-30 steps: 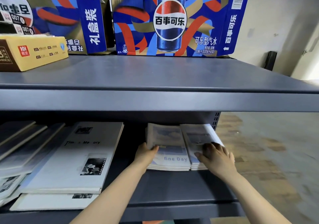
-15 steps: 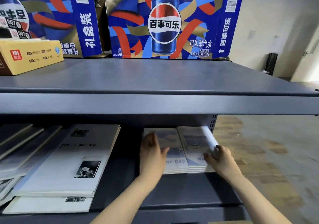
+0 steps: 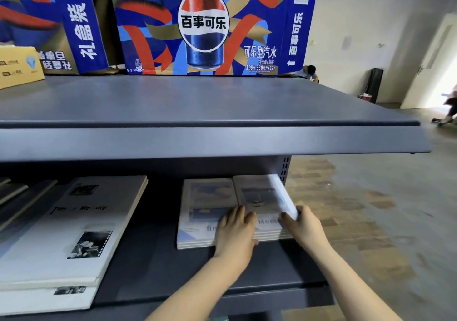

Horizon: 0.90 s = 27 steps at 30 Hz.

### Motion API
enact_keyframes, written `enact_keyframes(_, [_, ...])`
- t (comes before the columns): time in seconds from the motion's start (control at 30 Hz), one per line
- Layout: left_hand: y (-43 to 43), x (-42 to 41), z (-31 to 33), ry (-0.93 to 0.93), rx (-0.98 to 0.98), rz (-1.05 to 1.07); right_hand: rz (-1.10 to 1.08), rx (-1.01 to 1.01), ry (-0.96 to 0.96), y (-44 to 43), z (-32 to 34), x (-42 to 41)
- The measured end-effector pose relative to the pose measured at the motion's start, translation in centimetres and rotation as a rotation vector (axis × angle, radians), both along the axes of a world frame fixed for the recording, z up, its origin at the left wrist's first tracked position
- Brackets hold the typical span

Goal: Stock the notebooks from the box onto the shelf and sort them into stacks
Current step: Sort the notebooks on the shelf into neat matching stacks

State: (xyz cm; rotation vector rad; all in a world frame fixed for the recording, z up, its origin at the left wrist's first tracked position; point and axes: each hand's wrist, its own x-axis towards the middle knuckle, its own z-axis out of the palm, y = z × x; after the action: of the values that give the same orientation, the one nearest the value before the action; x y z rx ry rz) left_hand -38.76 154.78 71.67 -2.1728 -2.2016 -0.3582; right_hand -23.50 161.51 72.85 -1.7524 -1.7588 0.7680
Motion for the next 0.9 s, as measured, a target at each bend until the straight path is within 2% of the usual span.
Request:
enact_keyframes(0.23, [0.3,-0.2,-0.5,0.059,0.049,-0.018,0.032,0.02,0.065,-0.1,-0.4,0.6])
enact_keyframes(0.73, [-0.1,-0.2,-0.4,0.059,0.081,0.017,0.123,0.042,0.142,-0.3,-0.9,0.9])
enact_keyframes(0.9, [-0.4,-1.1,0.2,0.064,-0.01,0.005,0.184,0.018,0.178,-0.3,-1.0,1.4])
